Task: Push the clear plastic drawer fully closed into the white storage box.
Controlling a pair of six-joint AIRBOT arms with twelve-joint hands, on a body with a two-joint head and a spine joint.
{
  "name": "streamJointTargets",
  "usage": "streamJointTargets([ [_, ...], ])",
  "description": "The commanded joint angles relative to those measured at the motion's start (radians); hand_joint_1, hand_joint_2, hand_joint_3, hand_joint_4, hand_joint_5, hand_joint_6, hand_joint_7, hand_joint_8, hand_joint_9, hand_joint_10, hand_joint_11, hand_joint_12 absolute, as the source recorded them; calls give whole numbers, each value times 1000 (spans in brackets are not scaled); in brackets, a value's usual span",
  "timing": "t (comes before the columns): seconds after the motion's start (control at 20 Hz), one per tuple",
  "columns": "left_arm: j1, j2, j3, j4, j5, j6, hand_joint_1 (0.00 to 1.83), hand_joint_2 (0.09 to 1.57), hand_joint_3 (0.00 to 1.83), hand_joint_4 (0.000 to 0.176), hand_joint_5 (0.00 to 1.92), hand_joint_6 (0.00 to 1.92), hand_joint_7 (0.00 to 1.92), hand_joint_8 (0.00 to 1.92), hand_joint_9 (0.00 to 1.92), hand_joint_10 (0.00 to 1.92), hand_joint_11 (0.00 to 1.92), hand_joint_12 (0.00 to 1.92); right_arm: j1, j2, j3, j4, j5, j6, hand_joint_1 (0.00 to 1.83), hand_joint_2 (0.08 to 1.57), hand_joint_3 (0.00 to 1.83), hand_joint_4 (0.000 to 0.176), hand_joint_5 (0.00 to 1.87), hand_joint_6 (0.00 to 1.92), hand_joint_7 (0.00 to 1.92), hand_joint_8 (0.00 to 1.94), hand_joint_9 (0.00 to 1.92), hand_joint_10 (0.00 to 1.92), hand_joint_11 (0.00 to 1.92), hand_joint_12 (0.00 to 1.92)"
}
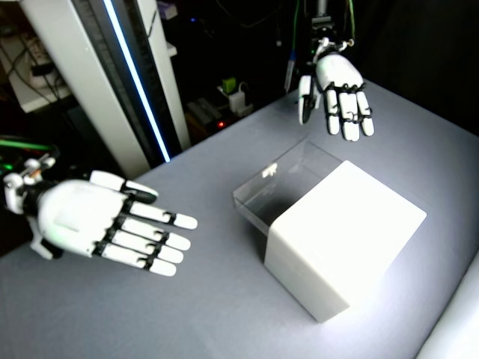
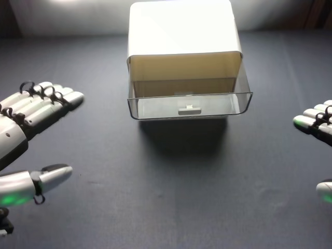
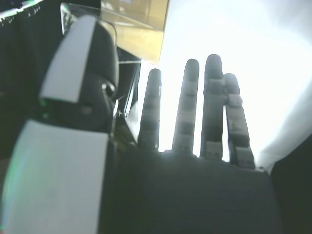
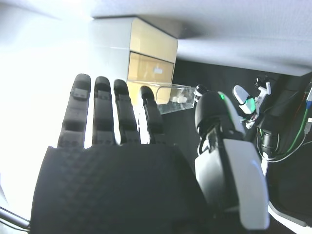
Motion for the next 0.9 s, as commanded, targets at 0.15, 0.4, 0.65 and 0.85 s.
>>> streamJointTargets([
  [0.15,-8,-1,5,-14,-124,-6,388,1290,7,0,29,9,0,0,0,0,0,0,4,-1,4,-28,114,43,30,1360,11,0,0,0,0,0,0,0,0,0],
  [0.4,-8,0,5,-22,-132,-6,329,1301,4,0,0,0,0,0,0,0,0,0,5,-12,3,-113,114,125,13,1388,14,0,0,0,0,0,0,0,5,2],
  [0.65,-8,4,4,-37,-145,-5,581,1341,4,0,0,0,0,0,0,0,0,0,55,-64,25,-214,98,218,122,1413,0,0,57,9,20,4,51,12,0,362],
  [0.85,-8,9,4,-44,-152,-4,673,1357,3,0,9,2,0,0,0,0,0,0,142,-151,76,-320,52,313,211,1407,0,0,72,6,27,2,28,8,0,281],
])
